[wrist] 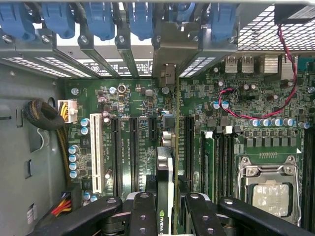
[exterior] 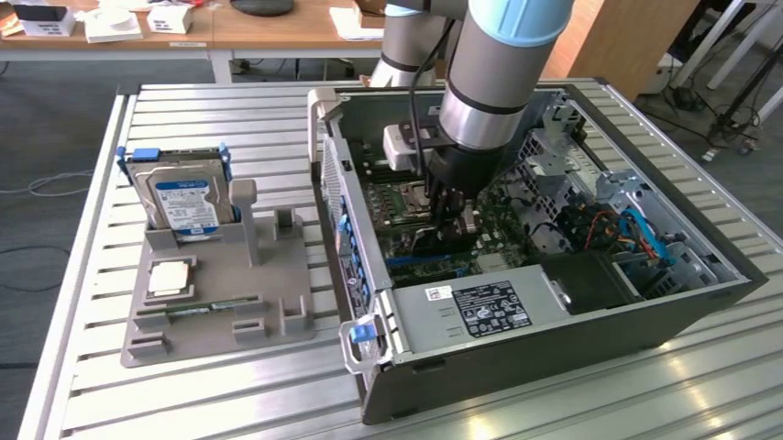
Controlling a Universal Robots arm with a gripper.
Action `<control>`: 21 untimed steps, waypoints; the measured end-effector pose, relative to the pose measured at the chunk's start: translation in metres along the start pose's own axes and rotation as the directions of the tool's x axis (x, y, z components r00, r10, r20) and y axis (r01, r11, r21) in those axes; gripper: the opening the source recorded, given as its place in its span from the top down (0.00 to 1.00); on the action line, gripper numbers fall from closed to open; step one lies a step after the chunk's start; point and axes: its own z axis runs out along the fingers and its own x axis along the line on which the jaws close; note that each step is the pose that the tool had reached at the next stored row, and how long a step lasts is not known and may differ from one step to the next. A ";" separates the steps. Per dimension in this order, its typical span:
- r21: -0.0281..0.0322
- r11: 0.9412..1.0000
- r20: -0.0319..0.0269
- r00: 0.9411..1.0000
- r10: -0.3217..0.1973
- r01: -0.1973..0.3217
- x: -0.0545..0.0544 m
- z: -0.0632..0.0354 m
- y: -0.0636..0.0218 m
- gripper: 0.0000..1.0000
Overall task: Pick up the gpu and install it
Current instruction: 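Insert the gpu into the slot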
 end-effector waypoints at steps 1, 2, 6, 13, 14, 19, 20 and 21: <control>0.000 1.000 0.000 1.000 0.000 0.000 0.000 0.0002 0.0000 0.73; 0.000 1.000 0.000 1.000 0.000 0.000 0.000 0.0004 0.0000 0.73; 0.000 1.000 0.000 1.000 0.000 0.000 0.000 0.0004 0.0000 0.73; 0.000 1.000 0.000 1.000 0.000 0.000 -0.001 0.0012 0.0001 0.73; 0.000 1.000 0.000 1.000 0.000 0.000 -0.001 0.0013 0.0001 0.73; 0.000 1.000 0.000 1.000 0.000 0.000 -0.001 0.0020 0.0001 0.73; 0.000 1.000 0.000 1.000 0.000 0.000 -0.001 0.0020 0.0001 0.73; 0.000 1.000 0.000 1.000 0.000 0.000 -0.001 0.0020 0.0001 0.73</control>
